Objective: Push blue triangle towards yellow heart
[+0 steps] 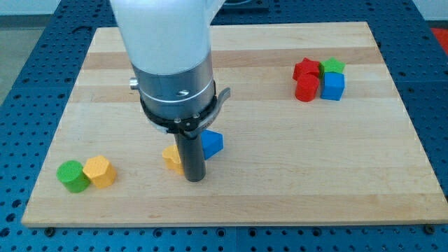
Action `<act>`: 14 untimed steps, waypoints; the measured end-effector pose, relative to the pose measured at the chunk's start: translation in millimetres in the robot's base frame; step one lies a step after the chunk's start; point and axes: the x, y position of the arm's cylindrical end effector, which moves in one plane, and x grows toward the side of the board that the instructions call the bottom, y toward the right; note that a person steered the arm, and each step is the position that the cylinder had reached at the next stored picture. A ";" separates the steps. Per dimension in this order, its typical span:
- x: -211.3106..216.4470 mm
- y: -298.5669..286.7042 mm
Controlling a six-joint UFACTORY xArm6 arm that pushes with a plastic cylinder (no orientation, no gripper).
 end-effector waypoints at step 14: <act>-67.0 -10.9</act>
